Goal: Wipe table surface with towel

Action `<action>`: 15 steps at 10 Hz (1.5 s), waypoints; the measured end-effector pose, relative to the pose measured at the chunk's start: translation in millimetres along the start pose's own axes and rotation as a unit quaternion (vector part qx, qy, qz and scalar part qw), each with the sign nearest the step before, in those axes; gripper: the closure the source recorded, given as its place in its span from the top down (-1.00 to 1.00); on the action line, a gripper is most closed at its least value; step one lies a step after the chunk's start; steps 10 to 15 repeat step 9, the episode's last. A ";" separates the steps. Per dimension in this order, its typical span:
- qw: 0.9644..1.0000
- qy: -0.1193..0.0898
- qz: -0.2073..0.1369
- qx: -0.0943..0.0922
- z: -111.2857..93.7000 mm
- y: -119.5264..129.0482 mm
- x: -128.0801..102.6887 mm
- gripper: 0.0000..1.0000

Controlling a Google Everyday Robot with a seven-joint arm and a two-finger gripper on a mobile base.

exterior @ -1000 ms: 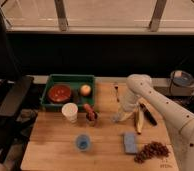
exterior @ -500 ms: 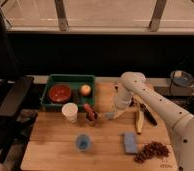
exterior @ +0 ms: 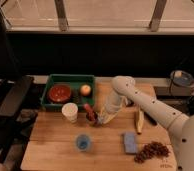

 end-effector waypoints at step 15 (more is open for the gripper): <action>0.999 0.036 0.016 0.008 -44.9 29.1 82.4 -1.00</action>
